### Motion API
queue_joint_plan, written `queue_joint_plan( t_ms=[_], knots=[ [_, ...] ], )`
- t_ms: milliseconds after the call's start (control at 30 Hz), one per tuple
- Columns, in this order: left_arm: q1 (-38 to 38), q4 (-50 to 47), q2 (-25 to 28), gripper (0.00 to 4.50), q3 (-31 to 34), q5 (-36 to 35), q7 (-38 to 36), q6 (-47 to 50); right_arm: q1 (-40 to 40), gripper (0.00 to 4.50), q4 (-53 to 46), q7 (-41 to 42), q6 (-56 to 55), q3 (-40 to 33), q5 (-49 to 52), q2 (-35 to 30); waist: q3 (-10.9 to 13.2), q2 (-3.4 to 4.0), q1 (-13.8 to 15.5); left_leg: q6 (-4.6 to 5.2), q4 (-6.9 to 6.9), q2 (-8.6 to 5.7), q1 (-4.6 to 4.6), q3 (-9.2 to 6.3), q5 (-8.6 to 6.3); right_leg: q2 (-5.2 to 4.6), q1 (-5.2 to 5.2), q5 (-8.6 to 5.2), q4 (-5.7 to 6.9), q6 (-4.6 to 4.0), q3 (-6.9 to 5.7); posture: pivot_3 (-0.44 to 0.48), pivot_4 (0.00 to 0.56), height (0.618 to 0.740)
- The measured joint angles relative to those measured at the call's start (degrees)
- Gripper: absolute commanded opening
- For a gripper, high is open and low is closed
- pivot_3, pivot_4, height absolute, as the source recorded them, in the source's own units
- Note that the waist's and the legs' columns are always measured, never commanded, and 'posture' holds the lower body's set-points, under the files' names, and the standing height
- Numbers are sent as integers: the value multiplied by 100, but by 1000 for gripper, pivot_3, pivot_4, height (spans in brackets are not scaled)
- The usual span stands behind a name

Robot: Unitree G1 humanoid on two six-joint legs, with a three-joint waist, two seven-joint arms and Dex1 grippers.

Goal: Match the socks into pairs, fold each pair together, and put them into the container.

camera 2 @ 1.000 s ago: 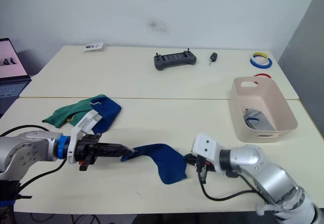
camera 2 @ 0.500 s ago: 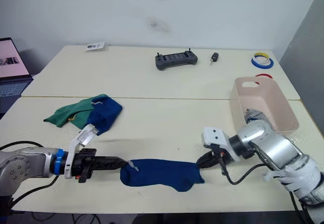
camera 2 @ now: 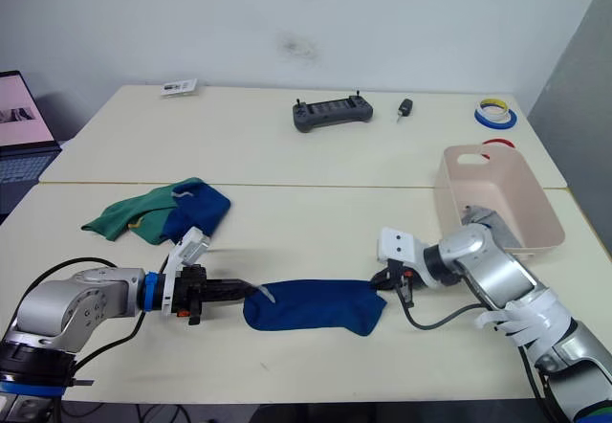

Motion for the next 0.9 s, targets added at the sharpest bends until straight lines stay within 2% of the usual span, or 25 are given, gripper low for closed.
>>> queue_joint_plan(
  t_ms=[100, 267, 400, 500, 667, 767, 900],
  knots=[
    [-42, 171, -69, 0, -23, 130, -47, -129, 1, 1349, 12, -88, -73, -32, -154, -1, 0, 0, 0, 0, 1, -1, 0, 0, 0, 0, 0, 0, 1, 0, 0, 0, 150, 740],
    [-76, 274, -230, 0, -32, 324, -93, -519, 121, 3162, -85, -185, -51, -309, -168, -193, 0, 0, 5, 0, 1, -2, -1, -1, 0, -2, 2, 0, -1, 0, -1, 0, 150, 740],
    [-84, 440, -355, 0, -29, 464, -143, -866, 635, 4468, -599, -420, -18, -1226, 105, -371, 0, 0, 17, 0, 1, -2, -4, 0, 0, -3, 2, 0, -3, 0, -1, 0, 150, 740],
    [-80, 443, -367, 0, -23, 482, -224, -960, 987, 4468, -1105, -590, 43, -1557, 305, -359, 0, 0, 7, 0, -1, 1, -1, -2, 0, -1, 3, 0, -1, 0, -2, 0, 150, 740],
    [-26, 449, -379, 0, 30, 486, -285, -1000, 1555, 4468, -1767, -926, 259, -1605, 522, -131, 0, 0, -11, 0, -1, 0, -1, -1, 0, 0, 2, 0, 2, 0, 1, 0, 150, 740],
    [-25, 522, -382, 619, 32, 538, -342, -1120, 1666, 4500, -2122, -1121, 414, -1622, 598, -74, 0, 0, -2, 0, 0, -1, -1, -2, 0, -1, 3, 0, 1, 0, 0, 0, 150, 740],
    [-24, 638, -383, 1839, 93, 659, -337, -1422, 1883, 4500, -2461, -1323, 544, -1641, 731, -8, 0, 0, 2, 0, 0, -1, -1, -2, 0, -1, 3, 0, 0, 0, -1, 0, 150, 740]
  ],
)
